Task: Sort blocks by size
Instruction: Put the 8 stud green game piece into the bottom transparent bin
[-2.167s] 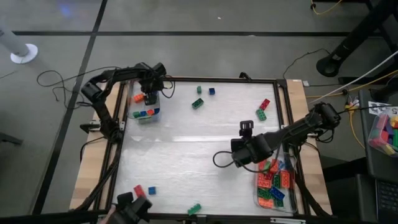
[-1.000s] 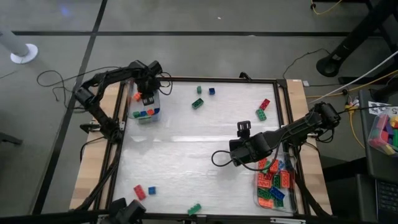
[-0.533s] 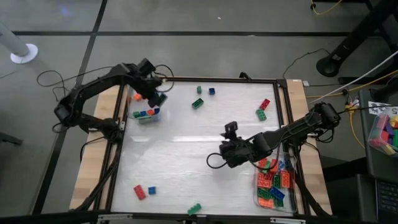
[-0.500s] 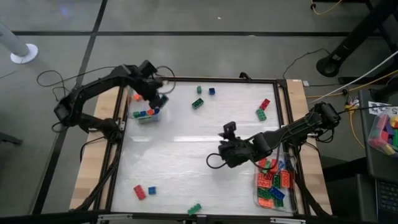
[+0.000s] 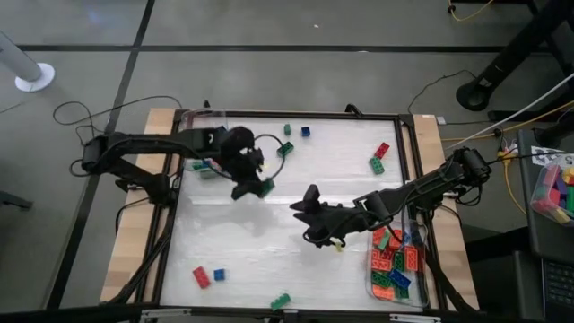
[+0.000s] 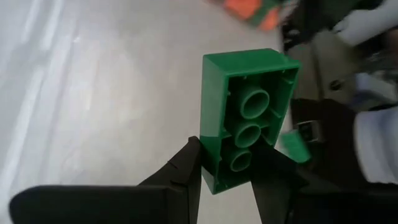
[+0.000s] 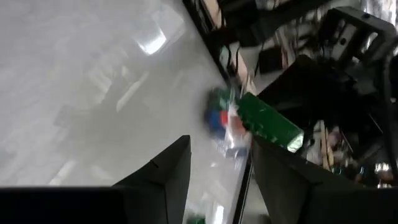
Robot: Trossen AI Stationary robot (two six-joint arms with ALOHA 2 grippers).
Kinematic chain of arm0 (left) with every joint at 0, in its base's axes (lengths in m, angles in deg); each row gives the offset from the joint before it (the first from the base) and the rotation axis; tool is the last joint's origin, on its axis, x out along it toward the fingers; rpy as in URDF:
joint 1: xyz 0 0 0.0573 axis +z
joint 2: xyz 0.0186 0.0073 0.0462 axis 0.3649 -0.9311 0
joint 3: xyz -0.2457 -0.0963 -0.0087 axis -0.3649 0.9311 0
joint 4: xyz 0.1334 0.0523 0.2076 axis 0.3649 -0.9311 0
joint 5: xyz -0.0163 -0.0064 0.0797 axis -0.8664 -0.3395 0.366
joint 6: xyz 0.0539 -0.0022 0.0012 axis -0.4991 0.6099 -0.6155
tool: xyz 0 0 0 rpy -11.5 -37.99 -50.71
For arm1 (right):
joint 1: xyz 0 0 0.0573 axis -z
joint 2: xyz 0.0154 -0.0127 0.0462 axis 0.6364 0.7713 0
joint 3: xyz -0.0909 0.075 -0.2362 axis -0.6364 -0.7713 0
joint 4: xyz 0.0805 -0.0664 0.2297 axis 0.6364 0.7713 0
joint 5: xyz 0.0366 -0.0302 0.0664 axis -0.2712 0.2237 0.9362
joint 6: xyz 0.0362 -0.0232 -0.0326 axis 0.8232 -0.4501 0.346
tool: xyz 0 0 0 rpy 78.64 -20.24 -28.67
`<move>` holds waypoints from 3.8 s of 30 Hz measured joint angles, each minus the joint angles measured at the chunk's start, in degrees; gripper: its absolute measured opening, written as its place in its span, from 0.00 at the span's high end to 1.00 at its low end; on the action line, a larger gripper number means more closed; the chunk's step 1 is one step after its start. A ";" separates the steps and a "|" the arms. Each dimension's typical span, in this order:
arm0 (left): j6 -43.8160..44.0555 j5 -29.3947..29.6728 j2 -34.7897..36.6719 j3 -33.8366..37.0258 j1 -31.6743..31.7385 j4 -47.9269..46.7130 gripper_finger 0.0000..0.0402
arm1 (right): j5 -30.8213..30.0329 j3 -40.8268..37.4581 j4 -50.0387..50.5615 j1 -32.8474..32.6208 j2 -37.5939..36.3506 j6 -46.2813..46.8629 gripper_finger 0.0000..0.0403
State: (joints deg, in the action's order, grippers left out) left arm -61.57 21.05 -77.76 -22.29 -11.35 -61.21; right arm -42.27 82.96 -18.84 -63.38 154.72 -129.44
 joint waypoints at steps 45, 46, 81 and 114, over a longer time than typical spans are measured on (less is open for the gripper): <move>19.27 -5.28 -14.50 0.02 -12.85 13.64 0.76 | 12.35 0.11 -9.31 3.54 8.15 -17.95 0.58; 19.21 -5.54 -14.48 0.02 -12.72 13.39 0.76 | 12.42 0.15 -8.45 3.47 8.15 -17.72 0.58; 12.70 -3.82 -14.27 -0.02 -13.12 17.00 0.66 | 12.39 0.00 -6.49 3.21 8.90 -12.58 0.77; -3.57 -1.58 -14.23 -0.09 -8.92 3.75 0.55 | 5.84 0.02 58.33 -14.74 -6.51 73.28 0.75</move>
State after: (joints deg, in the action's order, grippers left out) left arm -65.14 19.46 -91.99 -22.38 -20.27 -57.45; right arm -36.43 82.98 39.48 -78.13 148.21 -56.15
